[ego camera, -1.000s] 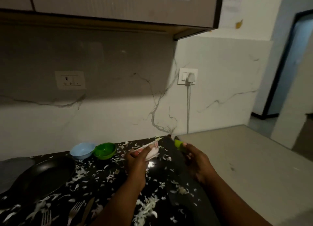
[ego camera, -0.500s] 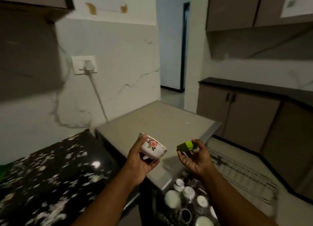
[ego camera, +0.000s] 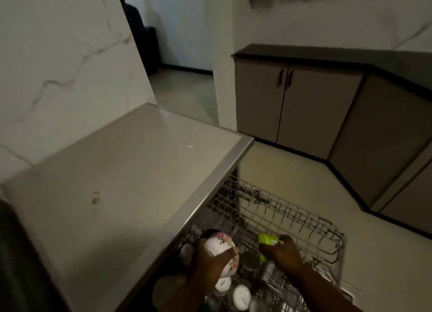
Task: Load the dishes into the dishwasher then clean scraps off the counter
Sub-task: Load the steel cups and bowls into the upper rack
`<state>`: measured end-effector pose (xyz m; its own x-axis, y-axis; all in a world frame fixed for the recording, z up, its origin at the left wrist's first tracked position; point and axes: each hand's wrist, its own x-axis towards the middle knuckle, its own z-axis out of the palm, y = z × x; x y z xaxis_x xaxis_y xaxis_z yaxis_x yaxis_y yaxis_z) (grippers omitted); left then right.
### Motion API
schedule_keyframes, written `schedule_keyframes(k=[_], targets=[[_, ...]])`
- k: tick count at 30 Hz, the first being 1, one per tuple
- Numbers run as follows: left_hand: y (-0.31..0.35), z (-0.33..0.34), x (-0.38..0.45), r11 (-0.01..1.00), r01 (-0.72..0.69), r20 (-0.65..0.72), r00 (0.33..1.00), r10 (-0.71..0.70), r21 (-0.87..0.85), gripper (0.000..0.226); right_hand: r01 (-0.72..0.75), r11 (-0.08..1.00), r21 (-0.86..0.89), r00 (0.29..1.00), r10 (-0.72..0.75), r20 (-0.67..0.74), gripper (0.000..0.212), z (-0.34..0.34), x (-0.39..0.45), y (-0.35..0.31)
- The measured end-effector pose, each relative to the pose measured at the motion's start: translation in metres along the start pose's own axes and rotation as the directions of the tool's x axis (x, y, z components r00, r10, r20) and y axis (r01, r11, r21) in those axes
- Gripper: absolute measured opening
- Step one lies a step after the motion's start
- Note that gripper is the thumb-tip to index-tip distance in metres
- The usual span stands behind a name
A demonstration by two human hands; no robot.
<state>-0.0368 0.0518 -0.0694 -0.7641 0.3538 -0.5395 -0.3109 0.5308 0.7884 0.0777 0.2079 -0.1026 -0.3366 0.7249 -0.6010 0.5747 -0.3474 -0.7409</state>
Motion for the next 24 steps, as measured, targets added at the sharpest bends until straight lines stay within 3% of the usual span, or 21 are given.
schedule_keyframes(k=[2,4,7,10,14,17,21,24], targets=[[-0.018,0.0,0.016,0.996,0.021,-0.028,0.999,-0.019,0.085,0.108,0.145,0.955,-0.257,0.989,-0.143,0.025,0.075,0.015,0.024,0.002],[-0.028,0.0,0.031,0.998,-0.004,-0.066,0.998,0.008,0.057,0.101,0.278,0.819,-0.502,0.958,-0.275,0.081,0.08,0.036,0.047,0.0],[-0.038,0.005,0.057,0.999,-0.023,-0.101,0.995,0.027,0.041,0.098,0.393,0.606,-0.692,0.899,-0.412,0.15,0.081,0.069,0.08,-0.008],[-0.037,0.014,0.079,0.997,-0.067,-0.144,0.987,0.073,0.046,0.118,0.503,0.429,-0.75,0.815,-0.525,0.247,0.078,0.097,0.114,-0.02],[-0.04,0.027,0.102,0.971,-0.236,-0.169,0.956,0.239,0.04,0.1,0.572,0.261,-0.778,0.737,-0.58,0.347,0.076,0.128,0.158,-0.032],[-0.042,0.032,0.112,0.966,-0.254,-0.181,0.949,0.259,0.053,0.099,0.602,0.216,-0.768,0.714,-0.576,0.398,0.07,0.152,0.181,-0.032],[-0.05,0.031,0.119,0.972,-0.227,-0.227,0.945,0.235,0.061,0.113,0.613,0.182,-0.769,0.702,-0.572,0.424,0.067,0.176,0.2,-0.021],[-0.053,0.029,0.123,0.966,-0.244,-0.234,0.938,0.258,0.088,0.108,0.597,0.172,-0.784,0.705,-0.58,0.409,0.068,0.182,0.206,-0.014]])
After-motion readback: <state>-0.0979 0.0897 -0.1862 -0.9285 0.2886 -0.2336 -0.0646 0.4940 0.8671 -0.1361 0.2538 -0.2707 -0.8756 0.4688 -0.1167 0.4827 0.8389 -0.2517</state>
